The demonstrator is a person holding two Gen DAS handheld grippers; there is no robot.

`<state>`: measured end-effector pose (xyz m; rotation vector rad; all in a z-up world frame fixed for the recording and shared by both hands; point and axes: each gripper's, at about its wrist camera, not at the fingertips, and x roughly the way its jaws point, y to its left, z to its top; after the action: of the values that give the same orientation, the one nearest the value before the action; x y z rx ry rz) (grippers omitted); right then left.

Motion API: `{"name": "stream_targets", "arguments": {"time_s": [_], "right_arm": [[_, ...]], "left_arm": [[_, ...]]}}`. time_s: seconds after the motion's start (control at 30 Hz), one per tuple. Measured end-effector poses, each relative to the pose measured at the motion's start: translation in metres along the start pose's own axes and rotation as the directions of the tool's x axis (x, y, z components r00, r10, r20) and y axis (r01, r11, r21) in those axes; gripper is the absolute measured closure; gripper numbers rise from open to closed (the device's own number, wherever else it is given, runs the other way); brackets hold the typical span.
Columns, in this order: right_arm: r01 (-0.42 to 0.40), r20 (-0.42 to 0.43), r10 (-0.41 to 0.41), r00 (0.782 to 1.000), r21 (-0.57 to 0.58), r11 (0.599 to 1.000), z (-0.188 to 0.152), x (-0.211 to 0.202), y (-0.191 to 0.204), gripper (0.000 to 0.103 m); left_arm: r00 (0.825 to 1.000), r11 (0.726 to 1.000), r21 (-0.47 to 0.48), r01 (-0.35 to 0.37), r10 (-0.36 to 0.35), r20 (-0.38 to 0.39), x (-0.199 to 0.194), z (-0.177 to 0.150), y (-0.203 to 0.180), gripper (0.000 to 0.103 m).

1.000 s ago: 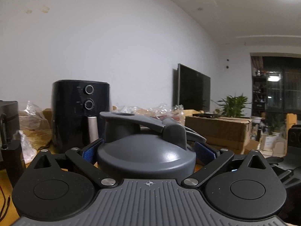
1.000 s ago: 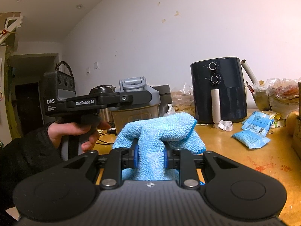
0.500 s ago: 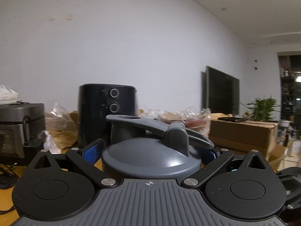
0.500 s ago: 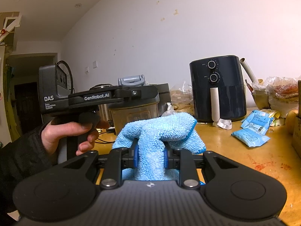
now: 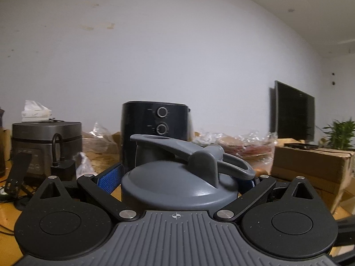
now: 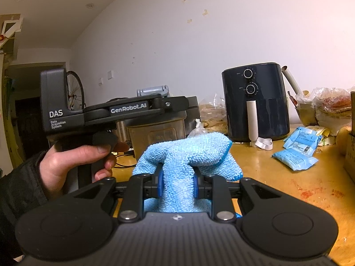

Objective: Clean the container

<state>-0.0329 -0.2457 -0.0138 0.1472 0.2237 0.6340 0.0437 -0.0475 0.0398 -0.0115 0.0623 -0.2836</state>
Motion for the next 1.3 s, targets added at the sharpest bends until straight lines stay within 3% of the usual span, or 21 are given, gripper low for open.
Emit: {"name": "stream_targets", "arguments": {"time_s": [0.6,1.3], "right_arm": [[0.000,-0.010,0.000,1.000,0.004,1.000,-0.001,0.002,0.001,0.081],[0.004,-0.010,-0.004,1.000,0.008,1.000,-0.001,0.002,-0.002,0.081]], "left_arm": [[0.976,0.976,-0.034,-0.215,0.216,0.007,0.004,0.001,-0.028,0.000],[0.957,0.957,-0.016,-0.289,0.289,-0.005,0.006,0.004,-0.041,0.001]]}}
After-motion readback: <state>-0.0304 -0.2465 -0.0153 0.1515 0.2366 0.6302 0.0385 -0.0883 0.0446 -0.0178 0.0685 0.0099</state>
